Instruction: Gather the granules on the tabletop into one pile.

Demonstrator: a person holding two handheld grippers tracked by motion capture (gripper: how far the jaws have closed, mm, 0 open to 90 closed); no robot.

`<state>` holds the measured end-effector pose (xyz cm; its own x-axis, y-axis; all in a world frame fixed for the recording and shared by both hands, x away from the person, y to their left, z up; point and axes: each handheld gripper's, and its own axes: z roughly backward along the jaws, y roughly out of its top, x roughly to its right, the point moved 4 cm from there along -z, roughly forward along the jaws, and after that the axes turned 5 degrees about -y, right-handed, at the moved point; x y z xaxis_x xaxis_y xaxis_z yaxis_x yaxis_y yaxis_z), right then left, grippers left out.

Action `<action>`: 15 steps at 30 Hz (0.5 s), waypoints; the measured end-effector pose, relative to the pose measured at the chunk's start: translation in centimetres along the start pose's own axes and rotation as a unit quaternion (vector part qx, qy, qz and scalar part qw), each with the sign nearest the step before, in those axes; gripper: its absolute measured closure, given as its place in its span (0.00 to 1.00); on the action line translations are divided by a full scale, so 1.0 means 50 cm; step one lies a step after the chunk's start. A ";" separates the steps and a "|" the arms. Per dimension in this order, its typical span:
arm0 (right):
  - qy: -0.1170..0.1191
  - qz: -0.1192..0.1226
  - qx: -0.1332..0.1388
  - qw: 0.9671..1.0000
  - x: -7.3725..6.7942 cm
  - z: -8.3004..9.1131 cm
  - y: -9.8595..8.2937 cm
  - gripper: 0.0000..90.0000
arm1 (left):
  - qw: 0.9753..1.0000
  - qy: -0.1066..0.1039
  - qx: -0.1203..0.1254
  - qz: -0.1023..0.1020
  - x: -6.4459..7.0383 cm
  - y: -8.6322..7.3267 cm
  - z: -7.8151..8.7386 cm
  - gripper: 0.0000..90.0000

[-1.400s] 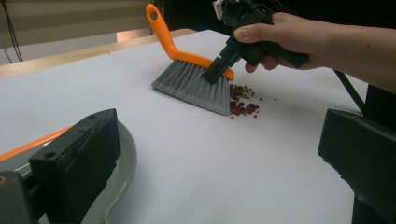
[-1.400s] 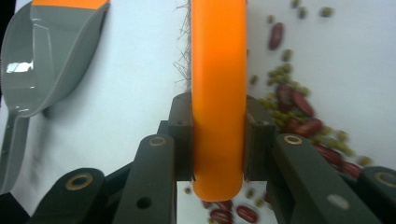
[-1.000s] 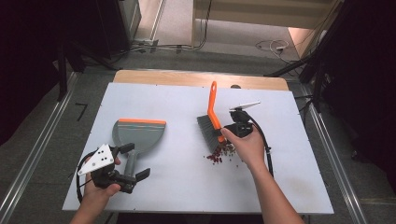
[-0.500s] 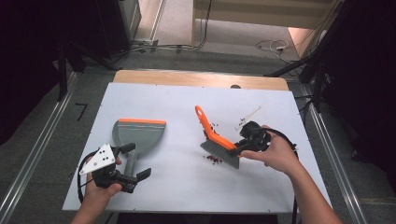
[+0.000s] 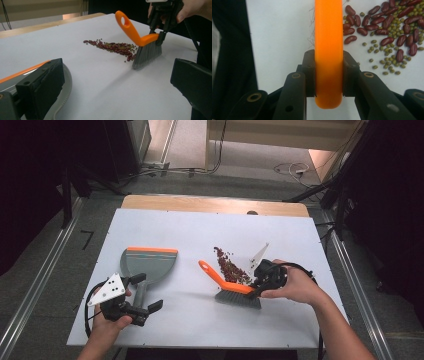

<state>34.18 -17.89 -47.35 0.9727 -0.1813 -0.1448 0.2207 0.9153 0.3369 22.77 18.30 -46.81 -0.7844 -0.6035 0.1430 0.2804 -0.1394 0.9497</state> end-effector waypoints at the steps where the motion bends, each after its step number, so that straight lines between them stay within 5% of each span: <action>1: 0.000 0.004 0.003 1.000 0.008 -0.003 0.004 0.76 | 1.000 0.000 0.000 0.000 0.000 0.000 0.000 0.00; 15: 0.005 0.013 -0.005 1.000 0.095 -0.002 0.035 0.76 | 1.000 -0.002 0.002 0.001 -0.002 -0.002 0.000 0.00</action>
<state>39.18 -17.13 -47.54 0.9774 -0.1538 -0.1447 0.1943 0.9233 0.3313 22.79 18.37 -46.90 -0.7860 -0.6007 0.1464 0.2806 -0.1356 0.9502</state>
